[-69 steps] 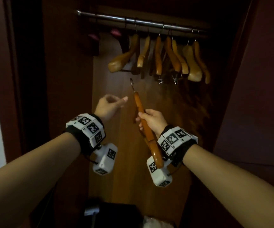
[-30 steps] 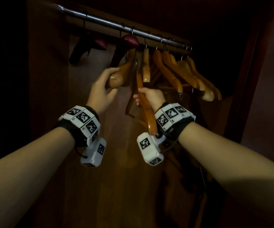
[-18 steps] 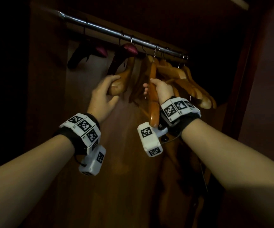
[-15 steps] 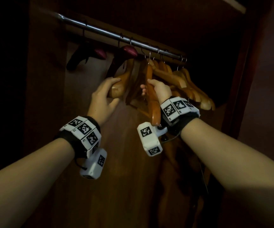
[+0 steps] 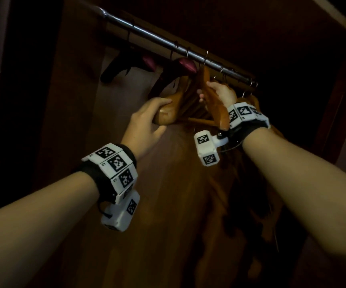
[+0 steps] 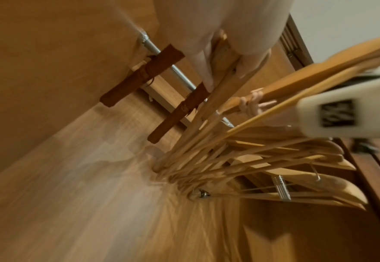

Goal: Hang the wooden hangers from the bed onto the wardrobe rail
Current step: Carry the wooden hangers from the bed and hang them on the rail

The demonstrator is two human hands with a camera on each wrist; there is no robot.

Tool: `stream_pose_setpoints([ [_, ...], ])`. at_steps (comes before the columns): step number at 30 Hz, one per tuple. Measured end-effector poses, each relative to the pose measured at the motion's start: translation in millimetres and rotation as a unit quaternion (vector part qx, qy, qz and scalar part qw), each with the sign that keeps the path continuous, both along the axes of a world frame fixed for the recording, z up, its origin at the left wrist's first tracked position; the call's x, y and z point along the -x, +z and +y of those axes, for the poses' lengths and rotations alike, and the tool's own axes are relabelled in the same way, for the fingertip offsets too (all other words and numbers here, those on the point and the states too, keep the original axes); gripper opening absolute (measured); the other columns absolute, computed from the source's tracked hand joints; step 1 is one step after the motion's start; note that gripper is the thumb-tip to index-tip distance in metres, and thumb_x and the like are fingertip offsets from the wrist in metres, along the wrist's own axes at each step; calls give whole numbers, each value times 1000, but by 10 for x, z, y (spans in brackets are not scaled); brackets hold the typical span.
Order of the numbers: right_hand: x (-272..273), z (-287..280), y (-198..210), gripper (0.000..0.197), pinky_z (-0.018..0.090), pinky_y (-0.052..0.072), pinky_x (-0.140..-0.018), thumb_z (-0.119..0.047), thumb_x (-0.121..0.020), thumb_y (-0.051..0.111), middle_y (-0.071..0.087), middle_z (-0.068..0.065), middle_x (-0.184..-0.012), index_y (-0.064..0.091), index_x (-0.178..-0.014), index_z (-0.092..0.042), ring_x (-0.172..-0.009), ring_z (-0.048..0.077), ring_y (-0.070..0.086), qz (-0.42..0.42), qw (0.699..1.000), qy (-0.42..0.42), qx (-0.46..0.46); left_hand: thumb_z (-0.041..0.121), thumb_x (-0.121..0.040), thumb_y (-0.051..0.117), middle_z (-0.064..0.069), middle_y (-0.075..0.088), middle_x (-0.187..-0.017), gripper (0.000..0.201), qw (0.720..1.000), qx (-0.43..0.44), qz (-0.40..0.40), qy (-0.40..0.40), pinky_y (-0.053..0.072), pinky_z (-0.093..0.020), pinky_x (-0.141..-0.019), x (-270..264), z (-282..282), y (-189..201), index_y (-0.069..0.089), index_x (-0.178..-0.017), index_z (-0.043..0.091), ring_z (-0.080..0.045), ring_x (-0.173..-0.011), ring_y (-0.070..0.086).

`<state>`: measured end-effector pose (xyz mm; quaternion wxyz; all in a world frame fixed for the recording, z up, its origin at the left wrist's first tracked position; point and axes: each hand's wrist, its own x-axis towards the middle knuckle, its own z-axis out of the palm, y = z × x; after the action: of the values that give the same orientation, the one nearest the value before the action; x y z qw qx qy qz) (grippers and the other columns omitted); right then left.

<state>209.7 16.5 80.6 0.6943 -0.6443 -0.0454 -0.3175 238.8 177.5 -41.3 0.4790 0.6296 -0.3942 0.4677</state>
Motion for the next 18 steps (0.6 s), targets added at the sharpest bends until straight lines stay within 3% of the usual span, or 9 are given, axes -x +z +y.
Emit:
stream_pose_setpoints([
  [5, -100, -86, 130, 29, 14, 40, -34, -16, -96, 49, 60, 10, -77, 51, -117, 4, -34, 7, 56, 24, 999, 27, 18, -6, -76, 61, -5, 53, -128, 55, 1000, -4, -5, 3, 30, 2, -91, 4, -1, -9, 52, -128, 10, 4, -109, 42],
  [8, -182, -155, 173, 24, 14, 40, -35, -17, -96, 48, 61, 7, -74, 51, -110, 2, -35, 5, 56, 28, 998, 33, 51, -6, -77, 62, -4, 52, -129, 55, 1000, -3, 2, 1, 31, -1, -93, 1, -16, -10, 51, -128, 12, 3, -112, 42],
  [10, -244, -238, 209, 21, 14, 43, -39, -19, -96, 49, 65, 3, -62, 55, -100, 1, -38, 4, 56, 23, 997, 46, 50, -5, -77, 62, -6, 51, -132, 56, 1000, 2, 11, 3, 33, -7, -97, 17, -47, -25, 51, -129, 13, -5, -119, 44],
  [13, -290, -355, 271, 24, 13, 43, -45, -25, -96, 48, 65, -2, -57, 57, -89, -4, -41, 4, 55, 42, 995, 52, 77, -4, -77, 62, -5, 49, -135, 57, 1000, 9, 17, 3, 31, -6, -98, 31, -84, -36, 52, -130, 15, -8, -122, 43],
  [18, -314, -443, 344, 27, 14, 46, -42, -25, -95, 51, 62, 3, -72, 55, -105, 0, -42, 4, 56, 34, 993, 81, 74, -2, -79, 62, -3, 46, -138, 57, 999, 12, 43, 3, 36, -20, -103, 62, -108, -55, 50, -131, 20, -11, -126, 43],
])
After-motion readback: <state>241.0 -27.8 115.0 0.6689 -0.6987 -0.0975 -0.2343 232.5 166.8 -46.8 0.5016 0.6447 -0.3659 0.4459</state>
